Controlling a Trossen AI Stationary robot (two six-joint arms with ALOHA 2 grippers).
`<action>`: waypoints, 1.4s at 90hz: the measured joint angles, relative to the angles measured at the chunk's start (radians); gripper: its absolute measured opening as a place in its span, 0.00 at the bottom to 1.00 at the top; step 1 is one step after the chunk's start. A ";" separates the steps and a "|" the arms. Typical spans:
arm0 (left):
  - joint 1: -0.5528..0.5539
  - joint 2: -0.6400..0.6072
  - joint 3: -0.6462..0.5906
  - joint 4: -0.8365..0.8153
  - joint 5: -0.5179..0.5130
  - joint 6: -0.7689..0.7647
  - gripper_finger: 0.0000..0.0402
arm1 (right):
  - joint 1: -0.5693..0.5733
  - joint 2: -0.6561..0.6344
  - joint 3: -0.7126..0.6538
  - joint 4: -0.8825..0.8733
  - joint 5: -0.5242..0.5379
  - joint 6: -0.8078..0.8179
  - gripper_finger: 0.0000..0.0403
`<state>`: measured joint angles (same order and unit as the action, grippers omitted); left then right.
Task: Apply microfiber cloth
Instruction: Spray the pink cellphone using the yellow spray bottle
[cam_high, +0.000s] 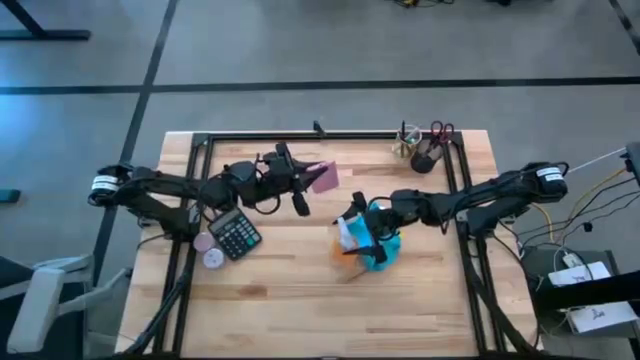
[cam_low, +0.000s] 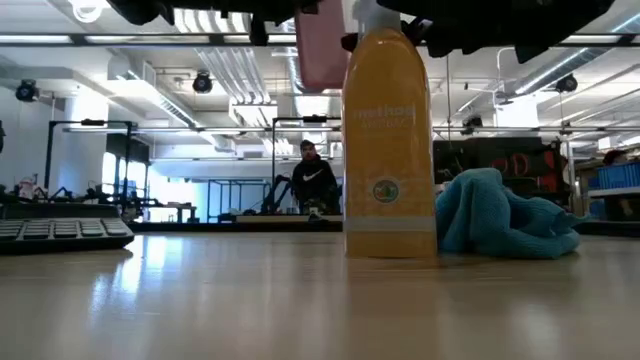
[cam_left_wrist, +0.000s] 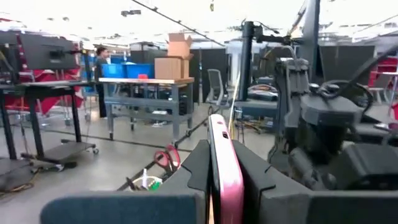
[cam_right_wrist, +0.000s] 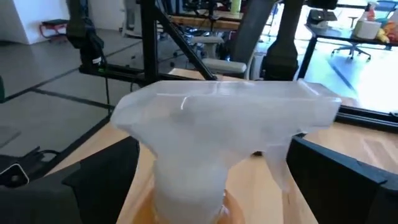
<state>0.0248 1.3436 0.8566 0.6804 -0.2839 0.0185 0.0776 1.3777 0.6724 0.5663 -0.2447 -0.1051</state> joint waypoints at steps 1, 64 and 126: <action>-0.001 0.000 0.000 -0.002 0.000 0.000 0.04 | 0.000 0.000 0.000 0.000 0.000 0.000 0.94; -0.019 -0.039 0.000 -0.095 -0.025 0.026 0.04 | 0.001 0.000 0.003 -0.003 -0.003 0.008 0.51; 0.025 0.028 -0.001 -0.066 0.023 0.061 0.04 | -0.002 -0.008 0.004 -0.020 0.035 0.063 0.81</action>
<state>0.0498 1.3712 0.8558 0.6143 -0.2611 0.0794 0.0758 1.3701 0.6765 0.5465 -0.2100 -0.0417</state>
